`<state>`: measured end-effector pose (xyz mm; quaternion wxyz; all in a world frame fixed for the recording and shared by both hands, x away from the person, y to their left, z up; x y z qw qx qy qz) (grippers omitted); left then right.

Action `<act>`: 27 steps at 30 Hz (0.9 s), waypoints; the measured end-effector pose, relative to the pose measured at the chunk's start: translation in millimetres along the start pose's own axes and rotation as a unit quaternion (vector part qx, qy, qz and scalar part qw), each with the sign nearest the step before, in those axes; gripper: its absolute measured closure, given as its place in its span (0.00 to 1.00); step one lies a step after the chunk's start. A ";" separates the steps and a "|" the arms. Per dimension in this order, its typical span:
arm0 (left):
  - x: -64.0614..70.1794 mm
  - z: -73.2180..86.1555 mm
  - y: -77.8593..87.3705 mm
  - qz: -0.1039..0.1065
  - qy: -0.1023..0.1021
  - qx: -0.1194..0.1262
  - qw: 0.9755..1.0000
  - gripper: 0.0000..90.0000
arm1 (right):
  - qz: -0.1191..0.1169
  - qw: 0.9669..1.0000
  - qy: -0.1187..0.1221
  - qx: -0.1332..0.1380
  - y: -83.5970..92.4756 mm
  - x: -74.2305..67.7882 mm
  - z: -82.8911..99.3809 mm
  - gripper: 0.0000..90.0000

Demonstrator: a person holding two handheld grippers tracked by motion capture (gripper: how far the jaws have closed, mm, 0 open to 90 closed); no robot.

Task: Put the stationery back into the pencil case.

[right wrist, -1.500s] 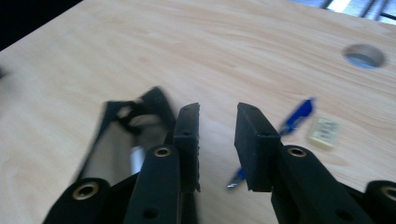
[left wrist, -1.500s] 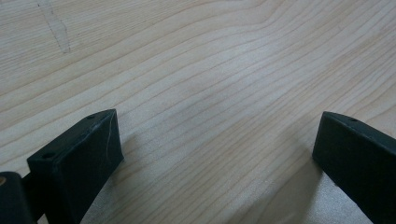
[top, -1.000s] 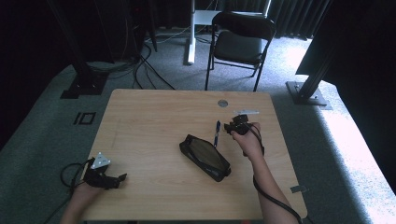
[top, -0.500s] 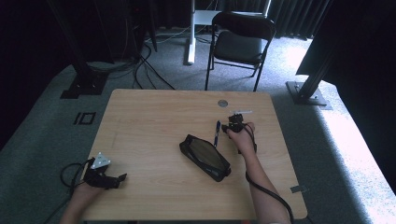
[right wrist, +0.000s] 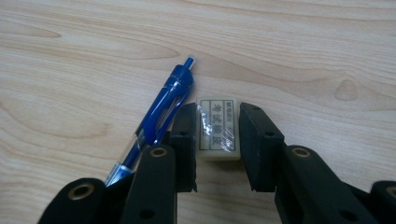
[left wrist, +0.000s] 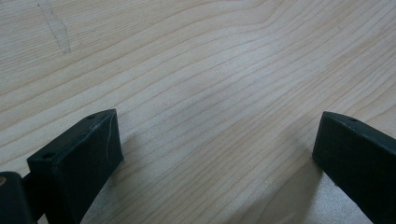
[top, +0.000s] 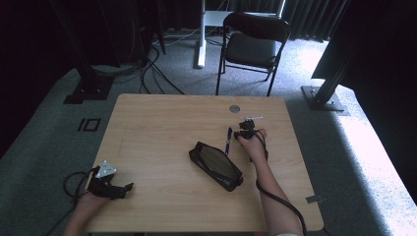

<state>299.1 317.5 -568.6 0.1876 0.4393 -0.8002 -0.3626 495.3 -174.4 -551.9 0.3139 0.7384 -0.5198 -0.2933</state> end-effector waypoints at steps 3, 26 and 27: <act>0.0 0.0 0.0 0.000 0.000 0.000 1.000 0.02 | 0.001 1.000 0.004 0.003 6.2 1.2 -0.4 0.76; 0.0 0.0 0.0 0.000 0.000 0.000 1.000 0.02 | -0.061 0.996 0.053 0.037 71.7 -17.2 -2.0 0.76; 0.0 0.0 0.0 0.000 0.000 0.000 1.000 0.02 | -0.065 0.996 0.057 0.036 74.5 -19.1 -1.9 0.76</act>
Point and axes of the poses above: each handheld gripper's, and its own axes: y roughly backward along the jaws, z roughly out of its underside, x roughly to its right, the point moved 2 cm from there along -y, roughly forward along the jaws, and after that the axes turned 2 degrees about -x, right-handed, at the moved point
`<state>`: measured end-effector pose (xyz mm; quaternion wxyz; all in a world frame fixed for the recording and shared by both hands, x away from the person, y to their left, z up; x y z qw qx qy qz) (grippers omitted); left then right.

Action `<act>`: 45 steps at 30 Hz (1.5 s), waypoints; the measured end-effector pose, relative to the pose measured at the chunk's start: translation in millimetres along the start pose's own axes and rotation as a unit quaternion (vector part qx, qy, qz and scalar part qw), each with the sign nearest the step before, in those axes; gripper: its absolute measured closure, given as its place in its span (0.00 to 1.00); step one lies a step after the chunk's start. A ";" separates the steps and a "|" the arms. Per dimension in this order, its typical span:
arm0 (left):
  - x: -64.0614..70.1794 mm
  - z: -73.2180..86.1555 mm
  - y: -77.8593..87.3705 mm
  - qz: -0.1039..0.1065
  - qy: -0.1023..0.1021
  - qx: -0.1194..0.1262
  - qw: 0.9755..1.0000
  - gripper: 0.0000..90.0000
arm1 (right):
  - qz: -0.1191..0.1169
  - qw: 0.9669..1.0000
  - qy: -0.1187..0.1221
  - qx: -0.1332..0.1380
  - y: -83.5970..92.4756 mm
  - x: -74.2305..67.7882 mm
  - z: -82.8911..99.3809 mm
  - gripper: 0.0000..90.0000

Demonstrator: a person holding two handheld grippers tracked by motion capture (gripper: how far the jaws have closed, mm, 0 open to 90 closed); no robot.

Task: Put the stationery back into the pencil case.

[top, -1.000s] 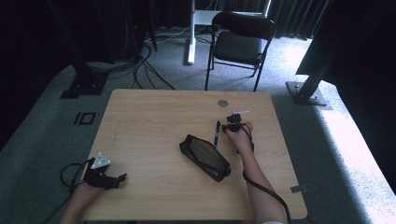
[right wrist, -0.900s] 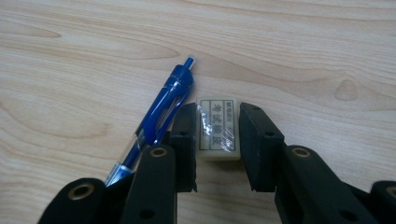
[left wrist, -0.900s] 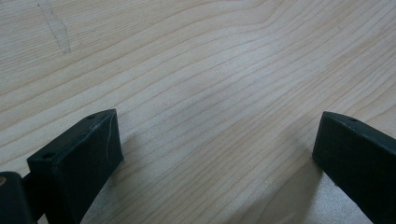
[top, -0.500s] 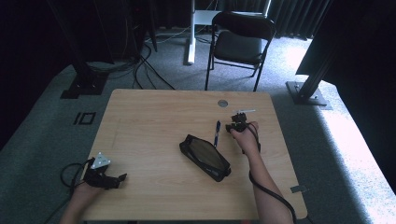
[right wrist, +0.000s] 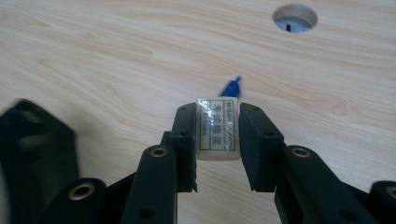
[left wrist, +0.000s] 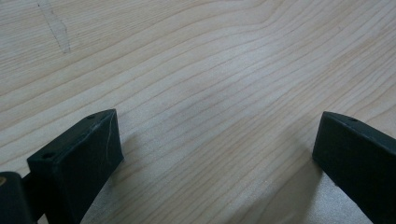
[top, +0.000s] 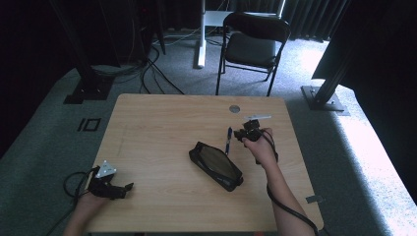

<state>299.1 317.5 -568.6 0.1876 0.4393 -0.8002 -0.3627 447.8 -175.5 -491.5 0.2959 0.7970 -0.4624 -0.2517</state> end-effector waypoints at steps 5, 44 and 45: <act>0.0 0.0 0.0 0.000 0.000 0.000 1.000 0.02 | -0.029 0.999 0.017 0.015 14.4 -13.8 -0.4 0.76; 0.0 0.0 0.0 0.000 0.000 0.000 1.000 0.02 | -0.124 0.983 0.131 -0.036 22.7 -101.1 18.8 0.76; 0.0 0.0 0.0 0.000 0.000 0.000 1.000 0.02 | -0.124 0.982 0.133 -0.041 21.0 -102.0 19.7 0.76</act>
Point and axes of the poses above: each handheld gripper's, and its own axes: y roughly backward along the jaws, z roughly out of its underside, x roughly to its right, the point moved 2 cm from there along -y, roughly forward along the jaws, and after that the axes turned 2 degrees about -x, right-handed, at the moved point
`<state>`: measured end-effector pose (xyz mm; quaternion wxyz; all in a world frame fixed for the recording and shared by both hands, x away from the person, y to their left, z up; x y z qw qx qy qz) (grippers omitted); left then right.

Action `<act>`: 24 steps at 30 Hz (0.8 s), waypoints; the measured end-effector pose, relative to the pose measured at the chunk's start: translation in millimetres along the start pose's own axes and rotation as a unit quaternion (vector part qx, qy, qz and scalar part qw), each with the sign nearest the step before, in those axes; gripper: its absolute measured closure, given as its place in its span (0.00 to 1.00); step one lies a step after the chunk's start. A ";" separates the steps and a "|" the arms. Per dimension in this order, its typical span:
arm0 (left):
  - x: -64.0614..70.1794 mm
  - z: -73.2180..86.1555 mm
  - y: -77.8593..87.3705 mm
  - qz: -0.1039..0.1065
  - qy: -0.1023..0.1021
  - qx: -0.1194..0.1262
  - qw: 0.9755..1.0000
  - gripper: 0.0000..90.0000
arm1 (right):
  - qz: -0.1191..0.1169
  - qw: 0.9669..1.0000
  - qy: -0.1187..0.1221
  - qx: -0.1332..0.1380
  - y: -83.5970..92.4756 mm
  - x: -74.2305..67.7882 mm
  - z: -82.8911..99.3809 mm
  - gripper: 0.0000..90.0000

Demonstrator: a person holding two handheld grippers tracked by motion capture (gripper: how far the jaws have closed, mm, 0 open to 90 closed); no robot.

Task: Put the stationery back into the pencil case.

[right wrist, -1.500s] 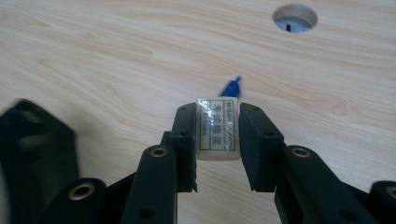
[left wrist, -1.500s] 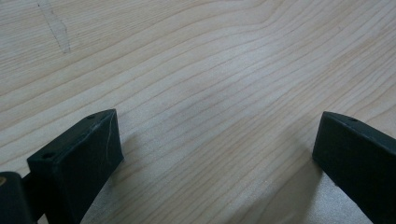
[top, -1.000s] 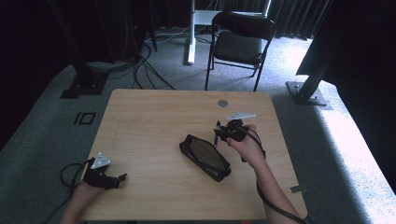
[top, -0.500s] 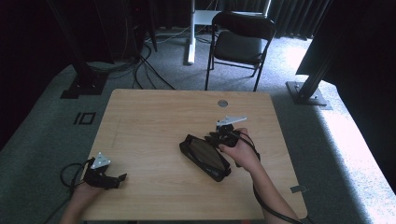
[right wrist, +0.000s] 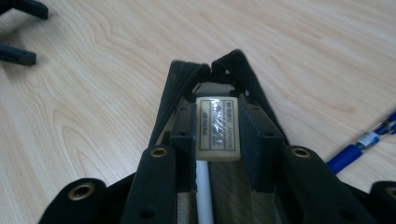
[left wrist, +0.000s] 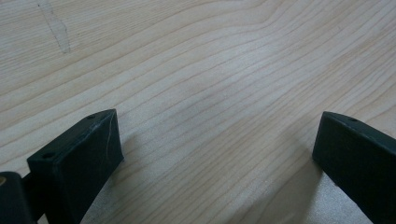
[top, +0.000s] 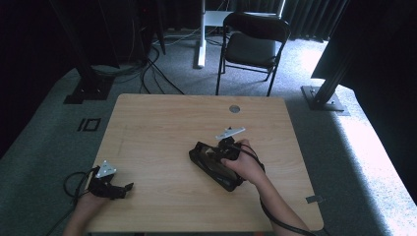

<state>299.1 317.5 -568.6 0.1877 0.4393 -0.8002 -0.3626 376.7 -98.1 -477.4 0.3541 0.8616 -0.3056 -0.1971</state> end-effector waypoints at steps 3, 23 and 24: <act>0.0 0.0 0.0 0.000 0.000 0.000 1.000 0.02 | -0.002 1.000 0.003 -0.015 -8.2 -2.1 1.1 0.76; 0.0 0.0 0.0 0.000 0.000 0.000 1.000 0.02 | 0.027 0.997 0.018 -0.074 -41.1 -8.5 2.3 0.76; 0.0 0.0 0.0 0.000 0.000 0.000 1.000 0.02 | 0.029 0.996 0.019 -0.078 -42.1 -8.0 2.3 0.76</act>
Point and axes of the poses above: each handheld gripper's, and its own axes: y roughly backward along the jaws, z roughly out of its underside, x roughly to its right, the point moved 2 cm from there along -y, roughly forward along the jaws, and after that the axes turned 2 degrees about -x, right-handed, at the moved point
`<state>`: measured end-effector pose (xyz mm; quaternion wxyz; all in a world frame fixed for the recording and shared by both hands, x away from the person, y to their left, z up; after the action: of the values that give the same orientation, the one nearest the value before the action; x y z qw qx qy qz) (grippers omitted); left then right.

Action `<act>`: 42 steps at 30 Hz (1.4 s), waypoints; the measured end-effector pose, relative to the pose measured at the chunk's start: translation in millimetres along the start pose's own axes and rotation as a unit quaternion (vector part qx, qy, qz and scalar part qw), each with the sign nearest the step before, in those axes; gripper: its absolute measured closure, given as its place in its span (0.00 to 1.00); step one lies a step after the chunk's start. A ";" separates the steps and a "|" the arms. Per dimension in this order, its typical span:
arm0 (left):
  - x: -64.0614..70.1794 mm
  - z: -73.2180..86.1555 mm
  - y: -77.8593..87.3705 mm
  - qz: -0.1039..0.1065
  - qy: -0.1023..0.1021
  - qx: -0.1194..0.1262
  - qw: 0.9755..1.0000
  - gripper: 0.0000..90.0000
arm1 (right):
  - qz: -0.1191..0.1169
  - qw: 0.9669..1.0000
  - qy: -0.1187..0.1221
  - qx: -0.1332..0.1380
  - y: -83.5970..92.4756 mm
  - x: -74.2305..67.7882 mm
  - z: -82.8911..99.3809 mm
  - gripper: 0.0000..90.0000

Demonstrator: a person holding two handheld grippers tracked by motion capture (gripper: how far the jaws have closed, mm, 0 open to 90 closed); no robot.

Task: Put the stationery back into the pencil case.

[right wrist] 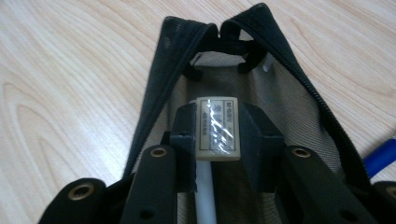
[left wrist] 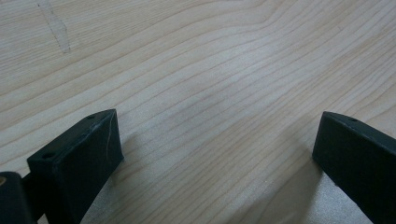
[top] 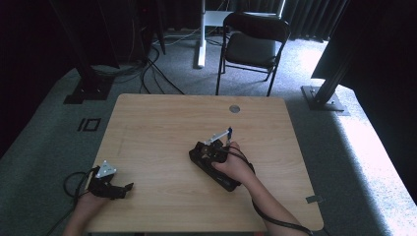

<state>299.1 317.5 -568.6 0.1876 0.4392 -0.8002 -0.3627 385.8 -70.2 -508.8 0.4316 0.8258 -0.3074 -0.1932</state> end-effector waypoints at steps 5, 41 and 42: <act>0.0 0.0 0.0 0.000 0.000 0.000 1.000 0.02 | -0.004 1.000 -0.008 -0.009 -3.3 1.4 0.9 0.75; 0.0 0.0 0.0 0.000 0.000 0.000 1.000 0.02 | 0.083 0.987 -0.106 0.088 25.4 84.6 -4.8 0.66; 0.0 0.0 0.0 0.000 0.000 0.000 1.000 0.02 | 0.092 0.987 -0.106 0.080 19.8 88.4 -3.3 0.66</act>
<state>299.1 317.5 -568.6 0.1877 0.4393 -0.8002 -0.3626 446.1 -136.6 -495.2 0.3446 0.8009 -0.4403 -0.2142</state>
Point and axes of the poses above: each handheld gripper's, and its own axes: y roughly backward along the jaws, z roughly out of its underside, x roughly to its right, the point moved 2 cm from there along -y, roughly forward along the jaws, and after that the axes turned 2 degrees about -x, right-handed, at the moved point
